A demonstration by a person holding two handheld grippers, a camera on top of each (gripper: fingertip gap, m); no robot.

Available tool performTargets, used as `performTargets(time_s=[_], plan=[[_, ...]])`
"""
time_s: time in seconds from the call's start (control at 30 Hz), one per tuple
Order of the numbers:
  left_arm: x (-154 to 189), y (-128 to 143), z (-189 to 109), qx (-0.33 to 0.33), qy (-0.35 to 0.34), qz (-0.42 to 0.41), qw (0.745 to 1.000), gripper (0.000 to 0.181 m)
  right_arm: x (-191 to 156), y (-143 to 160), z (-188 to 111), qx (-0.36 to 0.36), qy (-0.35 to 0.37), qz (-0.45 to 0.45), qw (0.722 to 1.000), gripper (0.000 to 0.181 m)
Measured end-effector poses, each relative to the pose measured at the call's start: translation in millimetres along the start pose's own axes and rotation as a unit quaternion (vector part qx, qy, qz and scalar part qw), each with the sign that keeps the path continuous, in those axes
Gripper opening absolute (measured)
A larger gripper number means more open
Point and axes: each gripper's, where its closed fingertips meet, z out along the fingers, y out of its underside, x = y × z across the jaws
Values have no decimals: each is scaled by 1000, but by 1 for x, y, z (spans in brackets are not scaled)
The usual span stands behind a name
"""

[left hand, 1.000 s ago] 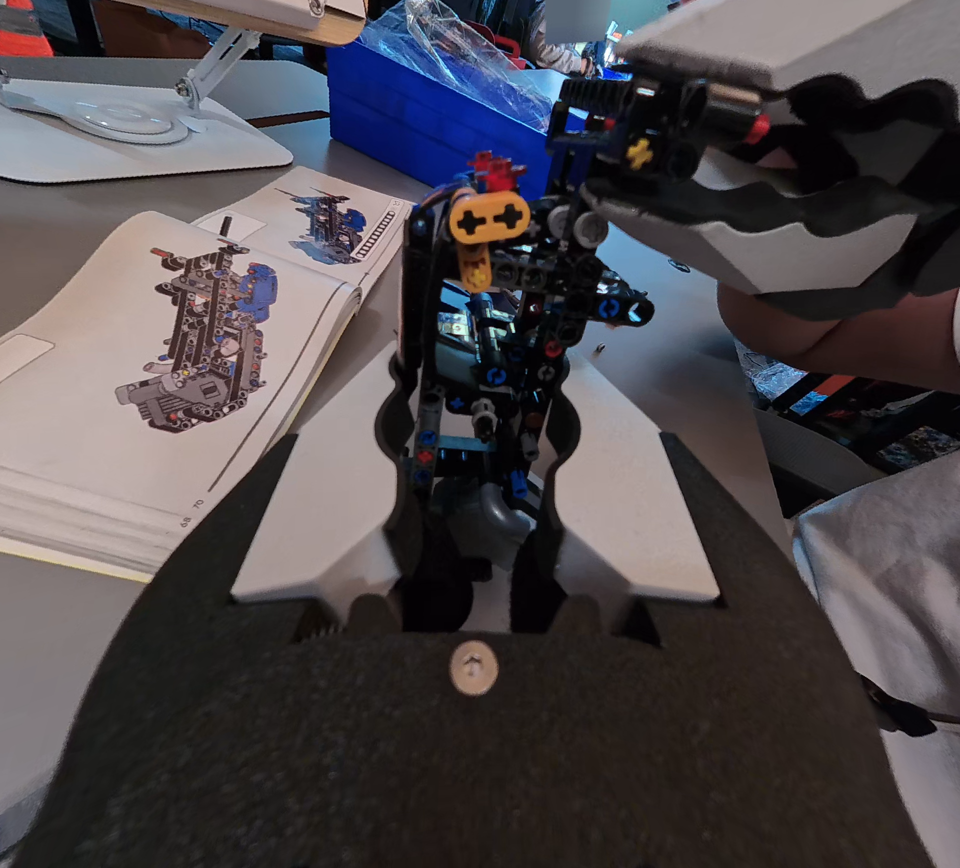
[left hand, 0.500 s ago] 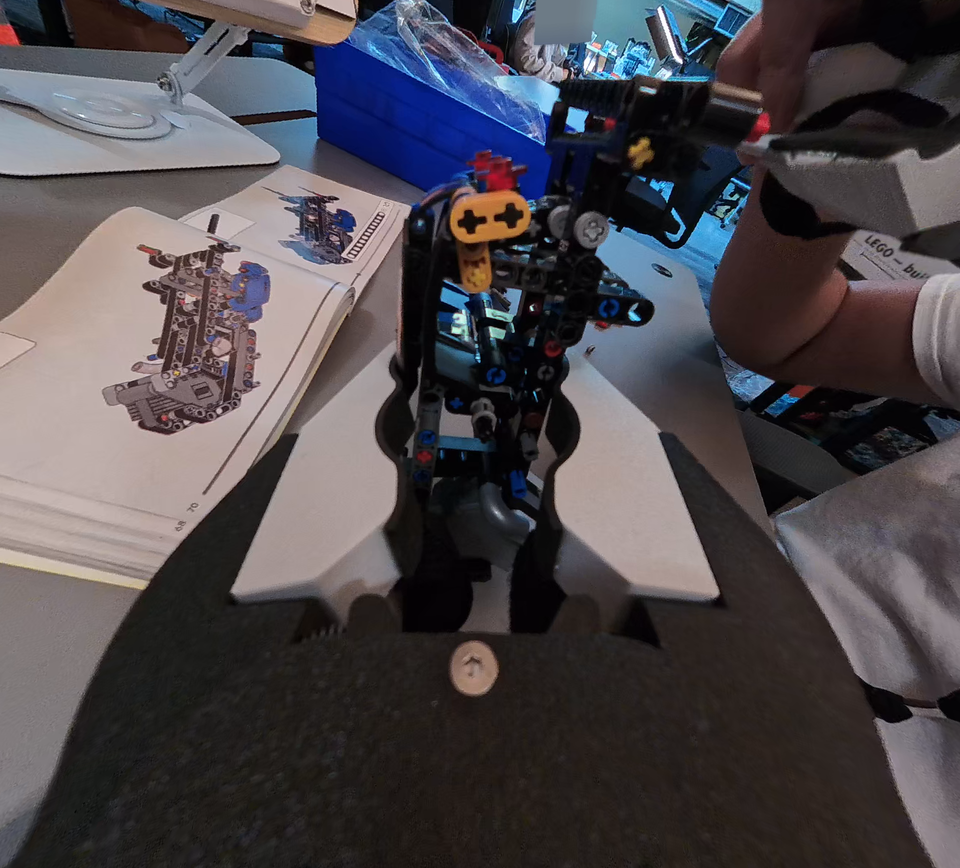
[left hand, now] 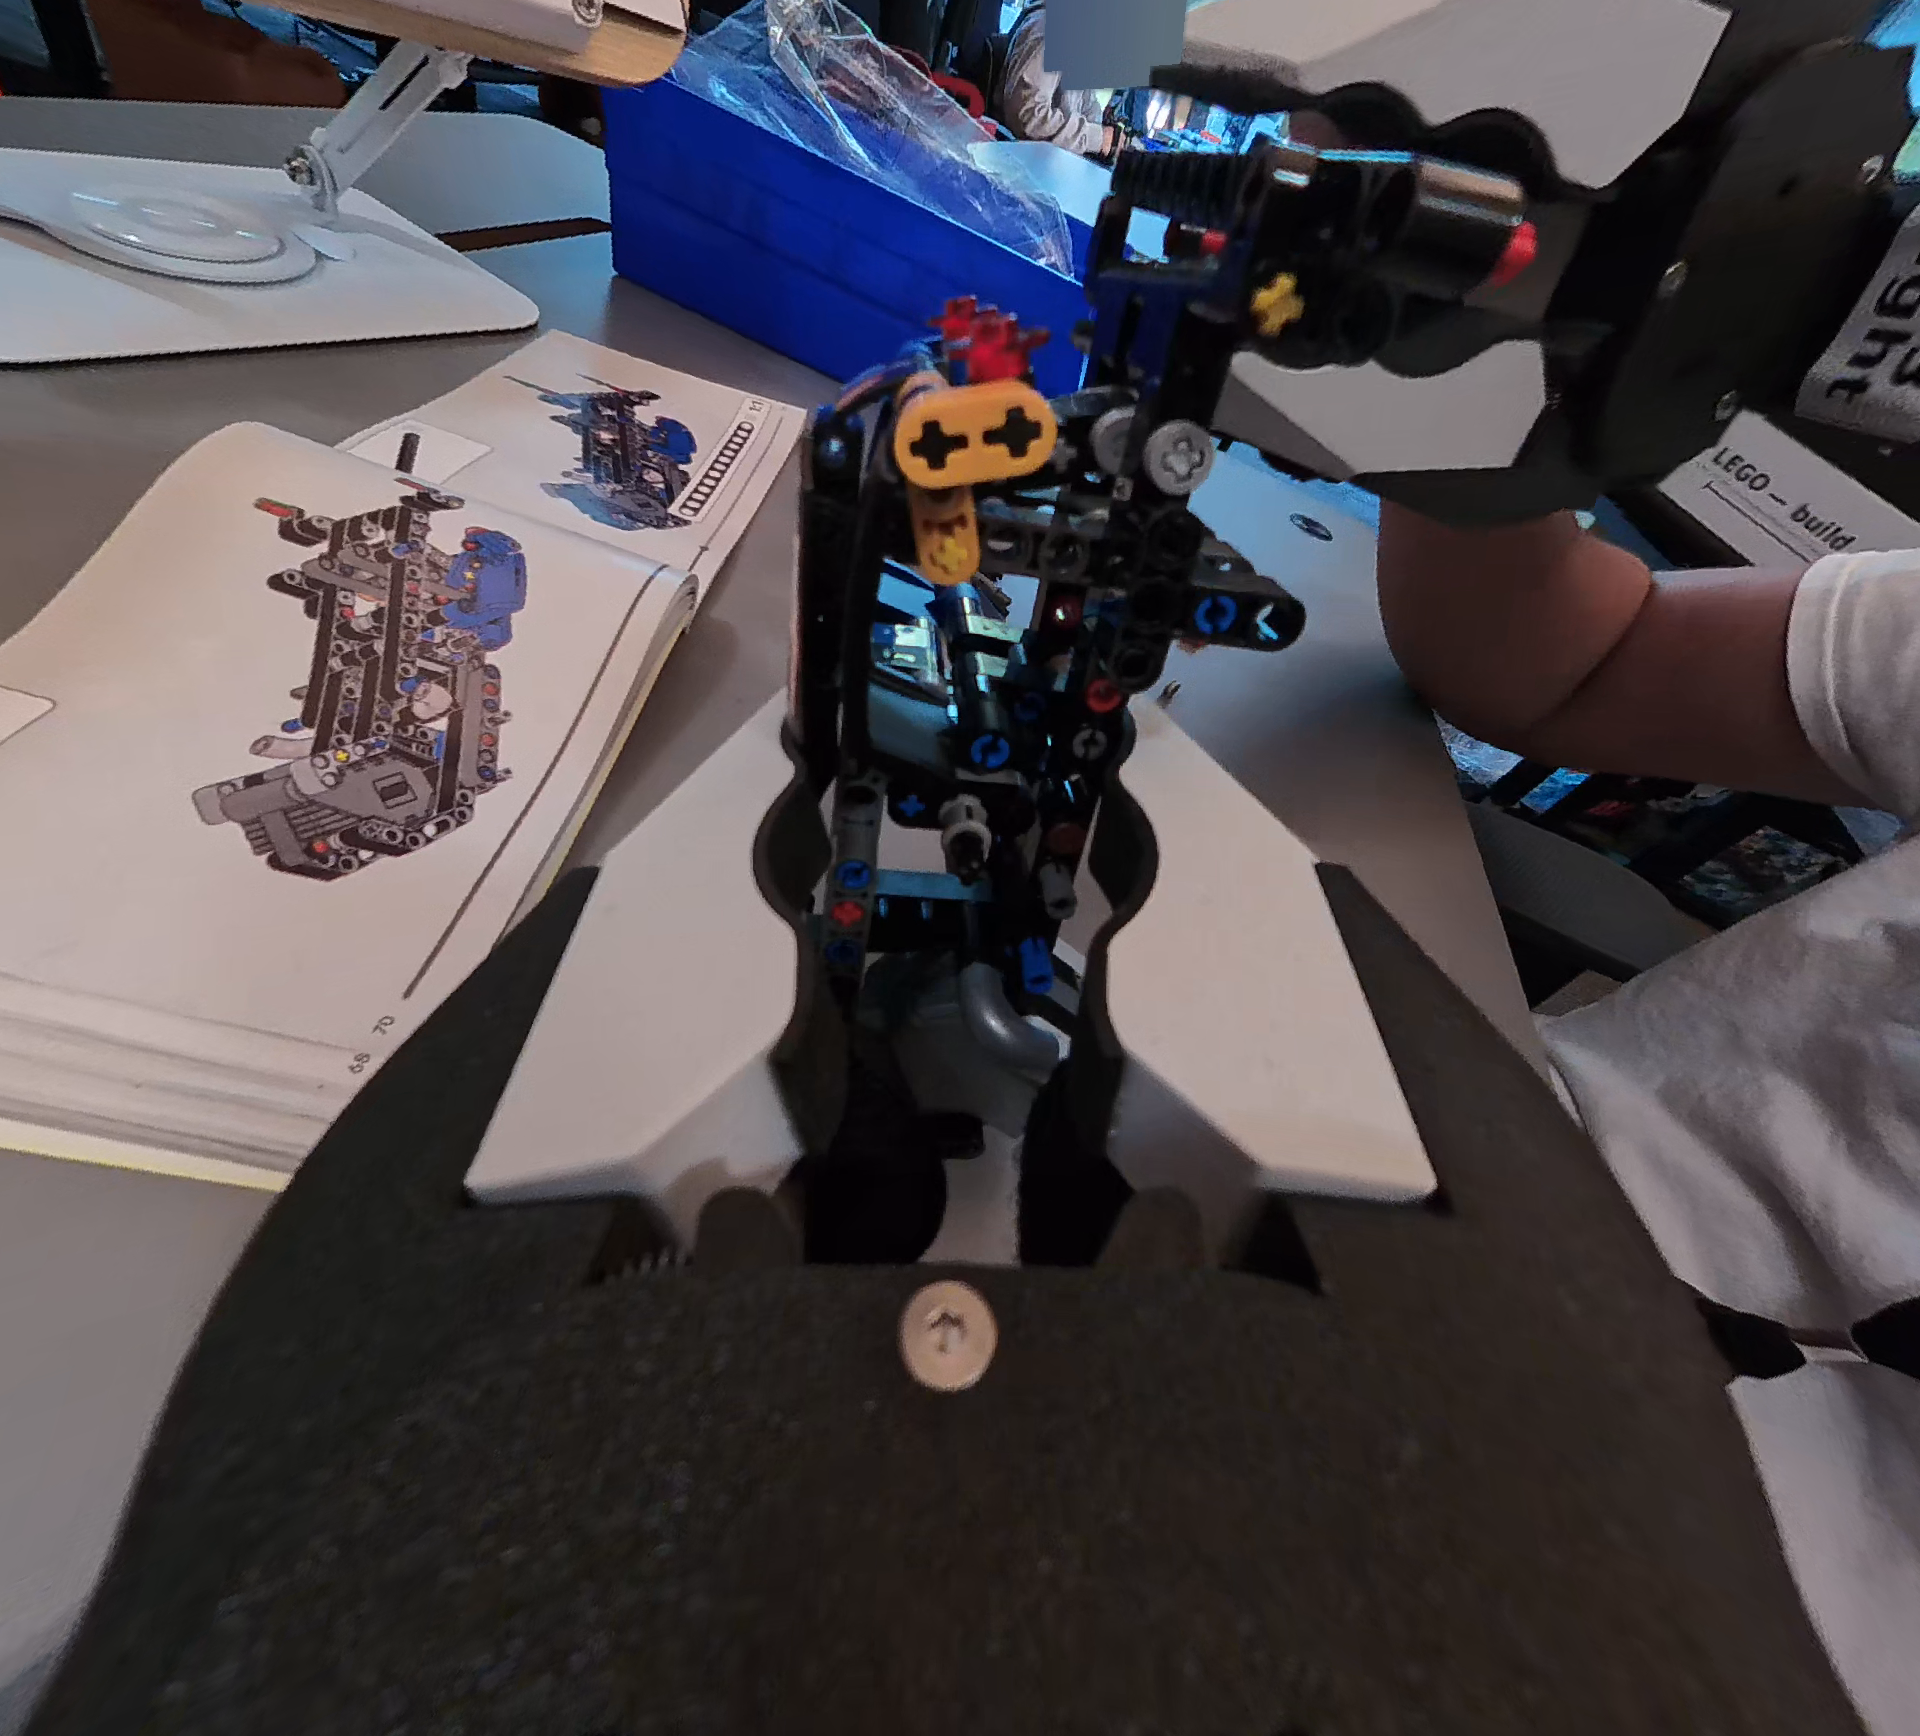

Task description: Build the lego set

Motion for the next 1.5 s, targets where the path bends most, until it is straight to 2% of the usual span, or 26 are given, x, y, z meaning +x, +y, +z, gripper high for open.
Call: performTargets(time_s=[0.2,0.83,0.93,1.03,1.5], plan=[[2,0,1,-2,-1,9,1000,46,-4,-1,3,-1,6,-16,1000,23],[2,0,1,1,-1,6,1000,46,-2,-1,3,-7,30,-52,998,22],[2,0,1,1,2,6,1000,46,-2,-2,2,-4,21,-11,1000,23],[1,0,1,3,3,-4,1000,46,0,-3,0,-2,29,-9,1000,27],[-1,0,0,5,-1,-8,1000,46,-1,-6,0,10,59,-39,997,21]])
